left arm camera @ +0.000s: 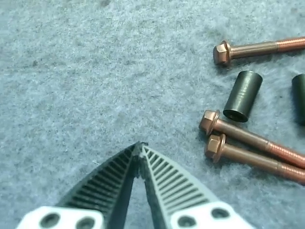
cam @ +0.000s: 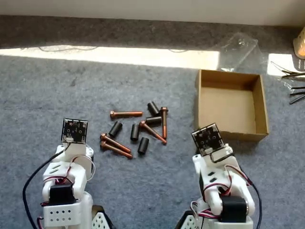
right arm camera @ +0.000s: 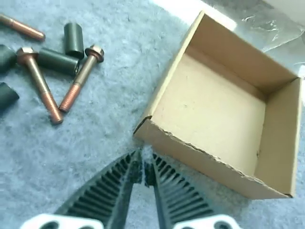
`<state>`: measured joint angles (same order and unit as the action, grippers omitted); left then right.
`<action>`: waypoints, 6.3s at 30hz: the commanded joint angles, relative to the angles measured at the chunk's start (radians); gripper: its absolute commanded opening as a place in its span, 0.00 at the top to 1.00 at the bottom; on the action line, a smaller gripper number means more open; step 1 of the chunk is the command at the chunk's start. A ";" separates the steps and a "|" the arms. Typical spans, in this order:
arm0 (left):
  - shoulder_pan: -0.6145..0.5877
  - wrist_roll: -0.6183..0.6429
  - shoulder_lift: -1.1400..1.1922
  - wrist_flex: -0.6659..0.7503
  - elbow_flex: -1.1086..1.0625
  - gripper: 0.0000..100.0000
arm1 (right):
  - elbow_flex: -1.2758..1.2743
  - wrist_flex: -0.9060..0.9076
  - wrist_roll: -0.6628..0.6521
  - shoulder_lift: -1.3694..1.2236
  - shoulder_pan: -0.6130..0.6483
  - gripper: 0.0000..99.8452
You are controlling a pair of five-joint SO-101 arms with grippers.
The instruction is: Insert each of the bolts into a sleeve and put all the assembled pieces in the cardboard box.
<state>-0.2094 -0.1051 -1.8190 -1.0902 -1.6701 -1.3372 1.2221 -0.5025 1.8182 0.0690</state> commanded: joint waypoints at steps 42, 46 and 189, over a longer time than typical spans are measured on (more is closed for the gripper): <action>0.007 0.078 1.102 0.086 0.665 0.87 | 1.656 0.318 0.170 -2.058 0.424 0.87; -0.068 0.117 1.115 0.140 0.644 0.87 | 1.890 0.440 0.124 -2.236 0.453 0.87; 0.337 0.046 1.122 -0.137 0.894 0.87 | 0.378 0.045 0.239 -0.418 0.127 1.00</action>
<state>0.0990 -0.0575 -0.6989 -1.1454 -0.9152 -0.9076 1.3495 -0.2723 1.3625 0.2087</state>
